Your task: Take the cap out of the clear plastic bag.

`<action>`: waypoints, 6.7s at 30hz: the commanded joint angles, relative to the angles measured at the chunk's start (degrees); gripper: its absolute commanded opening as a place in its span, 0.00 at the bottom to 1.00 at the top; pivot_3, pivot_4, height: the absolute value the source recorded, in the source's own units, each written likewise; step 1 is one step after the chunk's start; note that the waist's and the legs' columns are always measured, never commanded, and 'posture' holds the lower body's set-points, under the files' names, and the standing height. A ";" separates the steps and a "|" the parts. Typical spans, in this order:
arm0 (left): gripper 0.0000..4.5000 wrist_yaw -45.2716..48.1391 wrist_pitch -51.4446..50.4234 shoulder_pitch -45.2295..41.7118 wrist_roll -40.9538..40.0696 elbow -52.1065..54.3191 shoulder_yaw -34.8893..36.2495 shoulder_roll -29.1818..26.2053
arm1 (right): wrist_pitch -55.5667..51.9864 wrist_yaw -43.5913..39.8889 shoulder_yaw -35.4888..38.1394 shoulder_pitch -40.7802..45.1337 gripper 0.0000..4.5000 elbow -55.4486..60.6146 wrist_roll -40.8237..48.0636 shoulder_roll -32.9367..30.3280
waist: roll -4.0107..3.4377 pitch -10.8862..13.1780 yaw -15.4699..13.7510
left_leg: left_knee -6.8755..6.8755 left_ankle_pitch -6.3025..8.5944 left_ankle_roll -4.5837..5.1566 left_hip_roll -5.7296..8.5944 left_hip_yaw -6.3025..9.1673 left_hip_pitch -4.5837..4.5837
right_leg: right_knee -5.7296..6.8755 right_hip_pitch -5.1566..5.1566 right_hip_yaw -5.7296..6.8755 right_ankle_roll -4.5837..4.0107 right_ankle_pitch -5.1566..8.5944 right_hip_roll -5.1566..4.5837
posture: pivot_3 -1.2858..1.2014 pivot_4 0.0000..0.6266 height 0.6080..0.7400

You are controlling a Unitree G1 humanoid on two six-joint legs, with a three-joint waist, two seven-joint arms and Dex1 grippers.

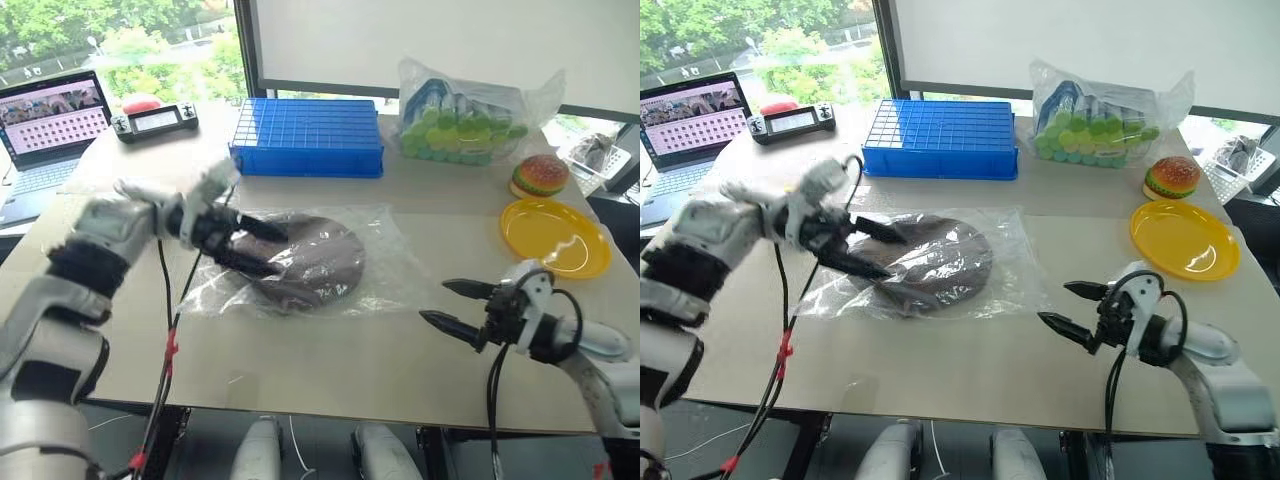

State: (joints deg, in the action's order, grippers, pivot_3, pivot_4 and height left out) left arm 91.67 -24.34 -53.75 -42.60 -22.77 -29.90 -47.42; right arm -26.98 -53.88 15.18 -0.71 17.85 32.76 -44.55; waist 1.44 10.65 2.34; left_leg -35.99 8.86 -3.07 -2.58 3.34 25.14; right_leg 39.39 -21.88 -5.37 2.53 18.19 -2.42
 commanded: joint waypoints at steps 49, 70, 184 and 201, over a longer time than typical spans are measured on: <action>0.99 -21.58 -5.71 0.83 36.43 21.19 4.37 34.41 | -7.68 4.68 12.91 -9.01 1.00 12.59 5.33 -6.38 | -0.01 -0.01 -0.96 | -0.02 0.04 0.07 0.31 0.20 -0.14 | -0.40 0.61 -0.16 0.23 0.10 -0.08 | 0.52 0.24 0.92; 0.74 -40.53 1.47 3.90 55.36 8.07 -7.94 40.22 | -8.62 9.33 14.68 -11.99 1.00 19.01 6.26 -1.71 | 0.00 -0.01 -1.62 | 0.00 0.03 0.06 0.40 0.19 -0.44 | -0.45 0.89 -0.21 0.58 0.31 -0.14 | 0.52 0.24 0.92; 0.86 0.83 43.74 -31.52 101.62 -97.23 83.67 -3.96 | -2.46 3.18 -5.62 11.57 1.00 -1.05 -3.24 0.67 | 0.41 0.07 0.75 | 0.22 -0.17 0.19 0.68 0.39 0.00 | -0.10 0.42 1.30 0.65 0.33 -1.00 | 0.52 0.24 0.92; 0.86 -59.10 58.08 -32.52 72.31 -97.22 76.76 7.74 | -3.54 9.14 -7.59 10.11 1.00 3.39 -2.67 6.25 | 0.36 0.06 -0.27 | -0.01 -0.20 0.16 0.65 0.24 0.16 | 0.74 -0.21 1.35 0.52 0.25 -1.08 | 0.52 0.24 0.92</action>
State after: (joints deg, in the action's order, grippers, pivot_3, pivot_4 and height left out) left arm 40.13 33.71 -83.96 32.24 -118.78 49.23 -40.99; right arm -30.57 -45.09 6.91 8.77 19.27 29.54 -38.40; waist 1.80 10.71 2.07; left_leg -36.01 8.67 -2.91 -1.92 3.58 25.31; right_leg 40.12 -22.08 -4.03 3.05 18.43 -3.51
